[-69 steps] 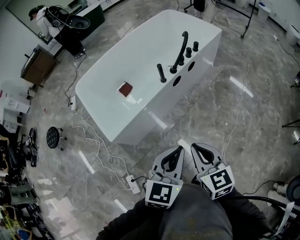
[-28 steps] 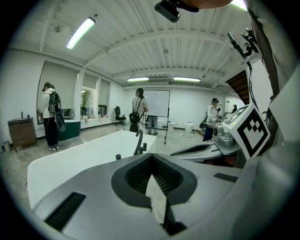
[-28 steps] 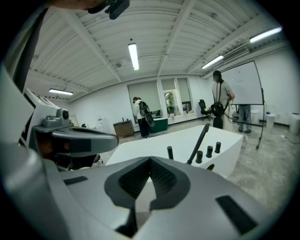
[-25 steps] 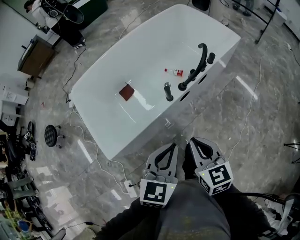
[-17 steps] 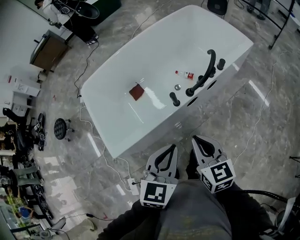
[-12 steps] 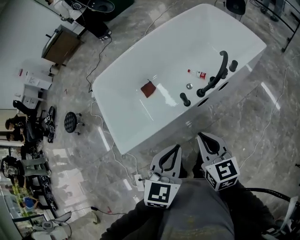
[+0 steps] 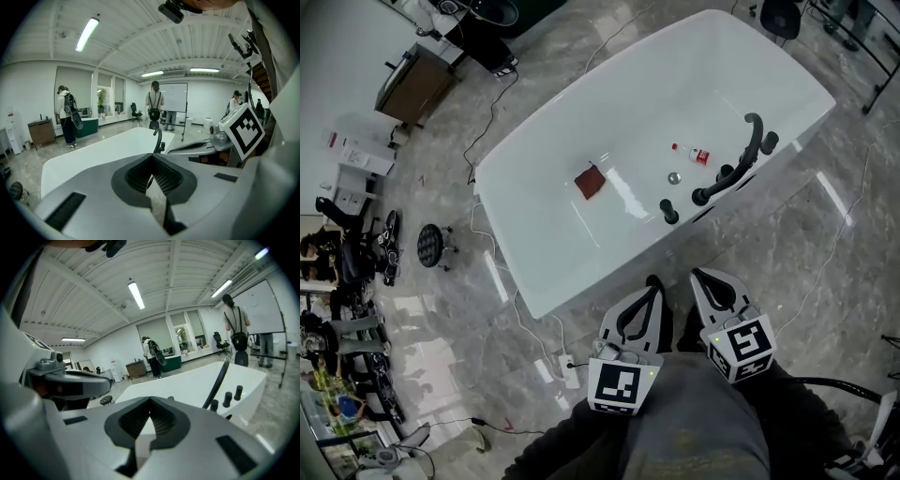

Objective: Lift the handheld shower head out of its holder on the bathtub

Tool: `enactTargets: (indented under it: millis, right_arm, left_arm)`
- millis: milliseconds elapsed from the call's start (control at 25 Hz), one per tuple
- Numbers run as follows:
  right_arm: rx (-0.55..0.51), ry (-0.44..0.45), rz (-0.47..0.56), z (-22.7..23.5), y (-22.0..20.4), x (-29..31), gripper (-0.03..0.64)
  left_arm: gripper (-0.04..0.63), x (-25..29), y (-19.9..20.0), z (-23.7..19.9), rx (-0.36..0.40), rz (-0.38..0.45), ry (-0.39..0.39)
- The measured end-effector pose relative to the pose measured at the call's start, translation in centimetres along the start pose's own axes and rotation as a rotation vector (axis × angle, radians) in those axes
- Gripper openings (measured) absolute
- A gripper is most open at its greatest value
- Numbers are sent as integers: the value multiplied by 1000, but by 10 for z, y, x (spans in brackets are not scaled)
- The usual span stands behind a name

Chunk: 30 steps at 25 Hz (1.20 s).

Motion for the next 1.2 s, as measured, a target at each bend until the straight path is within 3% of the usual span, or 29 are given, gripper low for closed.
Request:
enactTargets:
  millis: [240,520,880,1200]
  right_arm:
    - [-18,-66,-7,20,22,17,3]
    - [-10,-28,-51,9,22,63,3]
    - [-41,-66,-97,5,32,118,3]
    - [-33,-132,-154,5,15,123,3]
  left_arm:
    - [3,20,26,-23,9,23,-31]
    - [3,38,31,-65,-15,-1,-33]
    - [3,58,38,-125,-62,1,-59]
    - [3,85,36,-145,-83,-40,-102]
Point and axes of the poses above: the fingertips, and each gripper's own axes: x forward along the fingers, z to its right, y out of its top, the point moved 8 cm from there along -x, backward along the fingers, and after that the axes turned 15 degrees about -x, right-handed, at the moved point
